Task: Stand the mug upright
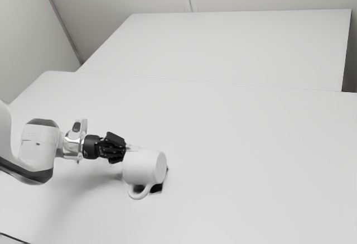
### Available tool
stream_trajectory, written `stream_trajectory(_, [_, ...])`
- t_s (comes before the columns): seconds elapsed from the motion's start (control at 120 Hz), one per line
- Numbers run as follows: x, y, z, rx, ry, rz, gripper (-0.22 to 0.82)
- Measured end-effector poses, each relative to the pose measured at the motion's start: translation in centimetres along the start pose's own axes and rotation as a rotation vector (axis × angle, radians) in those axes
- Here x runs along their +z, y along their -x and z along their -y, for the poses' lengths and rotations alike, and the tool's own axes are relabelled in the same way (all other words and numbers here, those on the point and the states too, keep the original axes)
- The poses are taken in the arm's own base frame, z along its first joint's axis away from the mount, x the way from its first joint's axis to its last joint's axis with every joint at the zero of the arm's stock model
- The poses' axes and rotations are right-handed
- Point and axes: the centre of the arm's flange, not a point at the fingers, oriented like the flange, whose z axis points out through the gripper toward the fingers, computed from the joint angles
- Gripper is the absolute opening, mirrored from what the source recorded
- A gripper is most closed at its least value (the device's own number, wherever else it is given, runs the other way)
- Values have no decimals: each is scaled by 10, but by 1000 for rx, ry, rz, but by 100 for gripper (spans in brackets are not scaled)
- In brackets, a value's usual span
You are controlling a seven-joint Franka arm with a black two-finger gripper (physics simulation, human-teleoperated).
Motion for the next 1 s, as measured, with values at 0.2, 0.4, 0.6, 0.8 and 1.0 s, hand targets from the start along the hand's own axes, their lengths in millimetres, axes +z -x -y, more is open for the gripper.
stream_trajectory(0.2, [-2, -20, -22, 50, -8, -5, -18])
stream_trajectory(0.4, [-18, -74, -102, 303, -225, 111, -18])
stream_trajectory(0.6, [-14, -105, -164, 539, -651, 361, -18])
stream_trajectory(0.8, [42, -111, -189, 688, -992, 551, -18])
stream_trajectory(1.0, [100, -112, -184, 733, -1187, 605, -18])
